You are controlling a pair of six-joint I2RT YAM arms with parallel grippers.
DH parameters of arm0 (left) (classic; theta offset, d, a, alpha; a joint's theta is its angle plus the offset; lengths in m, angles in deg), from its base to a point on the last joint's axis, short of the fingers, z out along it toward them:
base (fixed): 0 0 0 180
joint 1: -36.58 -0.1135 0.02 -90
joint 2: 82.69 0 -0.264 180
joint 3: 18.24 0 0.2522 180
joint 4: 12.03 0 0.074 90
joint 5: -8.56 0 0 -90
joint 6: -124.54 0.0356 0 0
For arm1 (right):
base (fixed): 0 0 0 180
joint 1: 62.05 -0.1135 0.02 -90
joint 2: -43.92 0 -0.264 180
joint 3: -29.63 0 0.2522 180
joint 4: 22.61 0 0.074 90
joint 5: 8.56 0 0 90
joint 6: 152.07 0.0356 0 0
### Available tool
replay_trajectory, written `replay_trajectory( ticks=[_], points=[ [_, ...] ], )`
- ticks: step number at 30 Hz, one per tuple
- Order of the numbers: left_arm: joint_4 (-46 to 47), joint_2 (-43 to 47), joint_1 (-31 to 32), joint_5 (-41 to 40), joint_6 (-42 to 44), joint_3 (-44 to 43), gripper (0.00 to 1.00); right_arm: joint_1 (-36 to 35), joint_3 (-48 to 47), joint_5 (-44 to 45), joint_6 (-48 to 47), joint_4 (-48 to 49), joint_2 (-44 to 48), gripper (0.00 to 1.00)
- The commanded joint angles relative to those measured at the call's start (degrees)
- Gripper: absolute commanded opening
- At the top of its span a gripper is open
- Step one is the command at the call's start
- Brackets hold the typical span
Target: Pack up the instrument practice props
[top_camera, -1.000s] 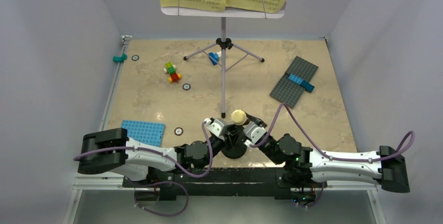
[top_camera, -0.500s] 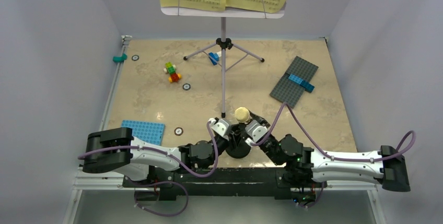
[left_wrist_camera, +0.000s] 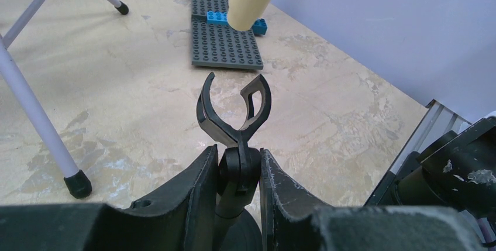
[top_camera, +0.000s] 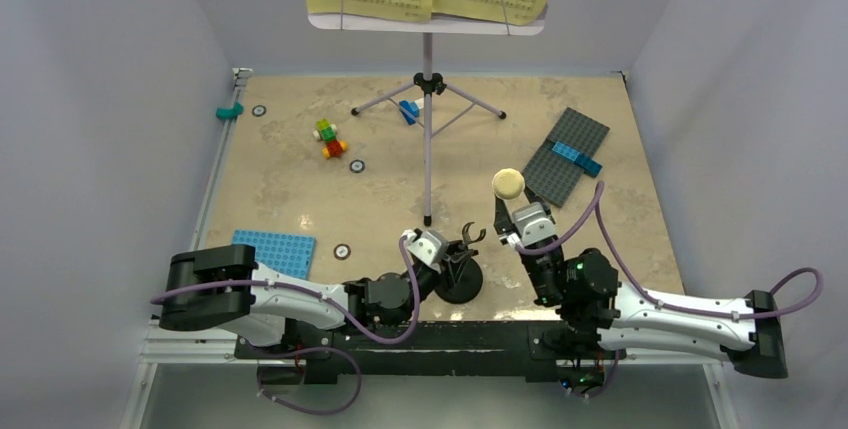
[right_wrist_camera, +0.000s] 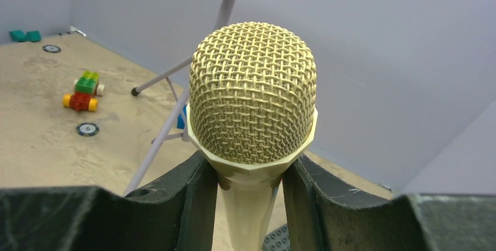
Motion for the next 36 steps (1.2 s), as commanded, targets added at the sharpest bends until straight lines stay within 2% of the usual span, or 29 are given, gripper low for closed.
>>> replay_trajectory(
  ticks=[1, 3, 5, 7, 9, 12, 16, 23, 28, 32, 36],
  points=[
    [-13.5, -2.5, 2.1, 3.0, -2.5, 2.3, 0.00, 0.4, -5.9, 5.7, 5.6, -7.5, 1.2, 0.00],
    [-13.4, -2.0, 2.2, 2.6, -2.1, 2.3, 0.00, 1.7, -10.0, 8.2, 15.9, -20.3, 1.9, 0.00],
    [-13.1, -1.5, 2.3, 2.6, -1.7, 2.5, 0.00, 5.8, -16.0, 5.9, 33.7, -38.6, 3.1, 0.00],
    [-13.0, -0.9, 2.4, 2.6, -1.3, 2.6, 0.00, 10.0, -18.6, 1.4, 44.6, -51.7, 4.1, 0.00],
    [-13.0, -0.4, 2.5, 2.8, -0.8, 2.5, 0.00, 12.8, -19.8, -2.2, 50.0, -57.4, 4.4, 0.00],
    [-13.0, 0.6, 2.5, 3.4, -0.1, 2.1, 0.11, 15.4, -21.5, -6.6, 56.0, -64.2, 2.8, 0.00],
    [-14.1, 2.6, 2.5, 3.6, 1.4, 0.8, 0.36, 16.7, -21.5, -10.0, 62.0, -69.5, 0.4, 0.00],
    [-15.2, 5.2, 2.5, 2.4, 3.6, -1.3, 0.58, 17.6, -19.5, -12.9, 66.4, -71.9, 0.8, 0.00],
    [-14.3, 8.2, 2.5, 2.1, 4.5, -1.5, 0.67, 18.0, -19.1, -13.8, 67.4, -73.5, 2.6, 0.00],
    [-13.0, 11.5, 2.5, 2.6, 4.6, 0.1, 0.69, 19.3, -18.9, -16.5, 68.9, -75.0, 2.5, 0.00],
    [-10.6, 13.8, 2.3, 5.6, 3.4, 5.3, 0.70, 22.6, -18.7, -22.0, 70.1, -76.1, 1.2, 0.00]
  ],
)
